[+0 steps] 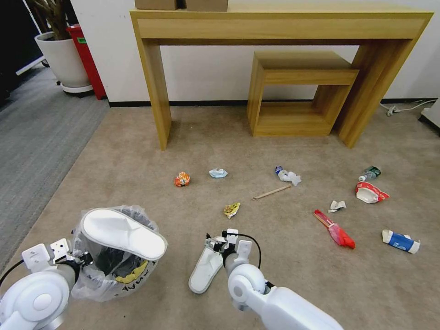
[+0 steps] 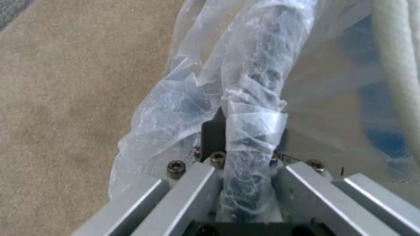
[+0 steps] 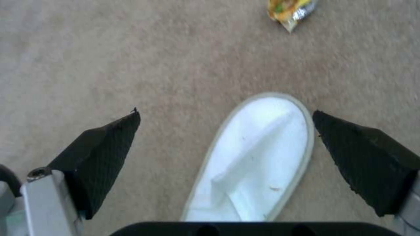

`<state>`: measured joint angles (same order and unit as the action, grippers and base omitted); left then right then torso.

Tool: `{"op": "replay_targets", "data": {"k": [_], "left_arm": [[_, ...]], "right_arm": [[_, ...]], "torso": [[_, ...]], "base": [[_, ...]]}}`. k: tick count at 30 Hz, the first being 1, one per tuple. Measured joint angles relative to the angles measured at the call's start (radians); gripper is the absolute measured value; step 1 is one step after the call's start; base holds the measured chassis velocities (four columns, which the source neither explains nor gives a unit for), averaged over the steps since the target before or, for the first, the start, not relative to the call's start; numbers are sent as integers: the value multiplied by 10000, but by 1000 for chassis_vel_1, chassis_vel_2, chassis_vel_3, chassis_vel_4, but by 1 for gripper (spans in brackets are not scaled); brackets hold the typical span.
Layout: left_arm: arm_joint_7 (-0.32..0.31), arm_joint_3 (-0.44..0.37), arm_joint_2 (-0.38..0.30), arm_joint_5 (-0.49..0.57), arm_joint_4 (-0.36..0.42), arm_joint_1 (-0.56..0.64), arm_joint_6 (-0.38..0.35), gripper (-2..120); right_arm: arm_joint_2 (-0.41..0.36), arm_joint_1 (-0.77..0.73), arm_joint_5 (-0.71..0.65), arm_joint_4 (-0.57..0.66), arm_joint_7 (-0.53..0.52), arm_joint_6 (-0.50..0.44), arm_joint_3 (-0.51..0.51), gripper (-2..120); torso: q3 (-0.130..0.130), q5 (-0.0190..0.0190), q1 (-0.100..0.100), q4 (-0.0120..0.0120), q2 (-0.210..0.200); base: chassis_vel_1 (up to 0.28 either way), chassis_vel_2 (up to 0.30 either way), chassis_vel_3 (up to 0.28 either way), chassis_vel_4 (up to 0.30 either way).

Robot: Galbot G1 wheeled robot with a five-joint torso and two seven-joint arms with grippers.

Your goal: Pick up the trash bin and place the garbage on the floor into it.

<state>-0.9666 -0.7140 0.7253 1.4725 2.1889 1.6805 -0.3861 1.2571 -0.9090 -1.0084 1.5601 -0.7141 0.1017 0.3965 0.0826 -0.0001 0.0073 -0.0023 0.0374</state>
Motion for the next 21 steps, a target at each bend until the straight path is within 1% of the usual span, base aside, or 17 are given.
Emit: {"op": "replay_targets", "data": {"k": [4,7,9,16,19,21], "left_arm": [[22,41,46,-48,2,22,0,0],[26,41,48,-63,6,33,-1,0],[43,38,60,-112,36,113,-1,0],[101,109,155,-220,-12,132,-9,0],[121,134,173,-242,-54,127,-11,0],[121,134,173,-242,-56,127,-11,0]], "right_arm": [[189,-151,408,-313,6,6,-216,100],[221,-174,446,-371,-14,6,-276,100],[372,-232,443,-662,-94,45,-425,100],[713,-206,369,-1219,-71,71,-404,100],[1011,-90,407,-1696,17,-5,-342,100],[1028,-82,412,-1725,24,-10,-341,100]], "torso": [[0,0,0,0,0],[0,0,0,0,0],[0,0,0,0,1],[1,-1,0,0,0],[1,1,0,1,1],[1,1,0,1,0]], "base": [[0,0,0,0],[0,0,0,0],[0,0,0,0],[0,0,0,0],[0,0,0,0],[0,0,0,0]]}}
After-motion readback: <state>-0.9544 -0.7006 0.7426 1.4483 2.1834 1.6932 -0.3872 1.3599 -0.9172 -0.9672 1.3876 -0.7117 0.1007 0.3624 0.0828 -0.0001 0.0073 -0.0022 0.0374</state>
